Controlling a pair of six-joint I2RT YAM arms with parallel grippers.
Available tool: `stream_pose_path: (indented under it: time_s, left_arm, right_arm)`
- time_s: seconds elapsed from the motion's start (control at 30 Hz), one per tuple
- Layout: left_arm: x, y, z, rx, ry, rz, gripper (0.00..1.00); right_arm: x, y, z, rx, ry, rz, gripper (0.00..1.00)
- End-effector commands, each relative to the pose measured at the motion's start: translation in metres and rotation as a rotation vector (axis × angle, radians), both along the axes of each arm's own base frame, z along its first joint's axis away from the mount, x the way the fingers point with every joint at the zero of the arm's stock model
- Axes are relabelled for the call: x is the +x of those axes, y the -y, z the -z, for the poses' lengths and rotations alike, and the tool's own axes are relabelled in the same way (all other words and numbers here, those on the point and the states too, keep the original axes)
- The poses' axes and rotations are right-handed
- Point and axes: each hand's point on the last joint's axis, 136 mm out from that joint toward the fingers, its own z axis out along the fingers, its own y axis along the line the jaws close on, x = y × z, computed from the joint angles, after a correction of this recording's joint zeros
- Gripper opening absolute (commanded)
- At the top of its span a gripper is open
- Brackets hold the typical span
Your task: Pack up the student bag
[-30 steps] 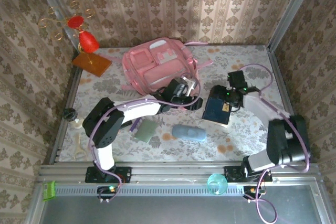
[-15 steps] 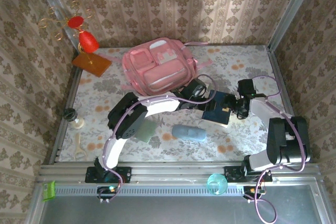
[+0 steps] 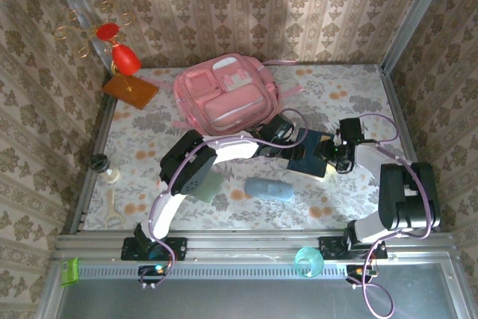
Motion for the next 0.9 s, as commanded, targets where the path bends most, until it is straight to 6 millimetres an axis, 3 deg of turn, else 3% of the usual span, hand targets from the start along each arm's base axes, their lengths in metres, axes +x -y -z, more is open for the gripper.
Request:
stream_pose_path:
  time_s: [0.0, 0.2, 0.63, 0.73, 0.87]
  left_arm:
    - [-0.007, -0.001, 0.012, -0.005, -0.05, 0.007, 0.59]
    - [-0.007, 0.001, 0.01, -0.01, -0.047, 0.008, 0.58]
    - [-0.003, 0.0, 0.0, -0.029, -0.031, 0.002, 0.59]
    - [0.002, -0.006, -0.023, -0.093, -0.004, 0.009, 0.63]
    - [0.004, -0.021, -0.085, -0.293, 0.061, 0.027, 0.69]
  right_arm:
    - [0.004, -0.022, -0.016, 0.105, 0.114, -0.053, 0.56]
    - [0.001, -0.017, -0.035, 0.097, 0.231, -0.034, 0.44]
    - [-0.001, -0.006, -0.037, 0.05, 0.24, 0.008, 0.01]
    - [0.001, -0.001, -0.054, 0.064, 0.28, 0.023, 0.0]
    - [0.007, -0.015, -0.108, 0.169, 0.442, -0.015, 0.0]
